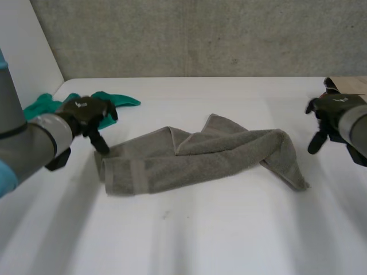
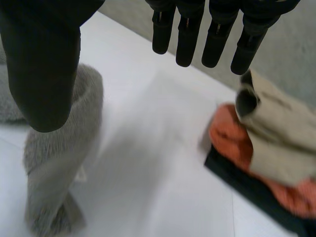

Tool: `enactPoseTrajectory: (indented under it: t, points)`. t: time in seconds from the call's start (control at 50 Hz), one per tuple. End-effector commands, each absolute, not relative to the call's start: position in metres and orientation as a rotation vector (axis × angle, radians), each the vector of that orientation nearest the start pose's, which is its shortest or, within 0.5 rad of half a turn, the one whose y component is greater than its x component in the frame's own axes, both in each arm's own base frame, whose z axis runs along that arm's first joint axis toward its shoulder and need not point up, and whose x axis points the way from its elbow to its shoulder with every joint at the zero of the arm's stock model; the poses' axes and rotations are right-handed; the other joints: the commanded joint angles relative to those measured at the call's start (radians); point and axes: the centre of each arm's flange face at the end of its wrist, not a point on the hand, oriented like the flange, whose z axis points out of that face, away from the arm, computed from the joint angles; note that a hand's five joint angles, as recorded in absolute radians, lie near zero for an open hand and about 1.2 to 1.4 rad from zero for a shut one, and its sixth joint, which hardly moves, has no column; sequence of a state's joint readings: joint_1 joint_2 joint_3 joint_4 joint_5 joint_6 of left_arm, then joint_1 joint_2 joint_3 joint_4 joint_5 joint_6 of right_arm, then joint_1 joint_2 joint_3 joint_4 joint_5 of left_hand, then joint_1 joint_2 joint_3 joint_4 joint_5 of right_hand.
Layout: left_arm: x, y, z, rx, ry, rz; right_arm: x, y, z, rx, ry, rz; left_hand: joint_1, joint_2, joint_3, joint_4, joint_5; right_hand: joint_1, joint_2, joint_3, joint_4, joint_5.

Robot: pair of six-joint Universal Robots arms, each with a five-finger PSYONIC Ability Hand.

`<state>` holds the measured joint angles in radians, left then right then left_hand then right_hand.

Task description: Fold the laundry.

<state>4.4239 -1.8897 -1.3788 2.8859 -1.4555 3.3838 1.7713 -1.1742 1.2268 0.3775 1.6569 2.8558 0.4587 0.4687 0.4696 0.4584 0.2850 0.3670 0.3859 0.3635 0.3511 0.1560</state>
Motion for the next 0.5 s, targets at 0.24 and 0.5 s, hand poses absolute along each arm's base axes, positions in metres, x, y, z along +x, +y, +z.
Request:
enactPoseTrajectory:
  t: [0.24,0.5]
  points:
    - [-0.23,-0.265,0.164,1.077,2.535,-1.523,0.171,-0.312,0.166,-0.237,2.759,-1.292,0.001,-0.009,-0.01,0.002,0.001,0.019,0.0,0.022,0.035,0.055]
    - [-0.235,-0.289,0.144,1.124,2.433,-1.546,0.188,-0.33,0.147,-0.259,2.7,-1.382,0.004,-0.006,-0.007,0.005,0.003,1.028,1.009,1.032,1.044,1.065]
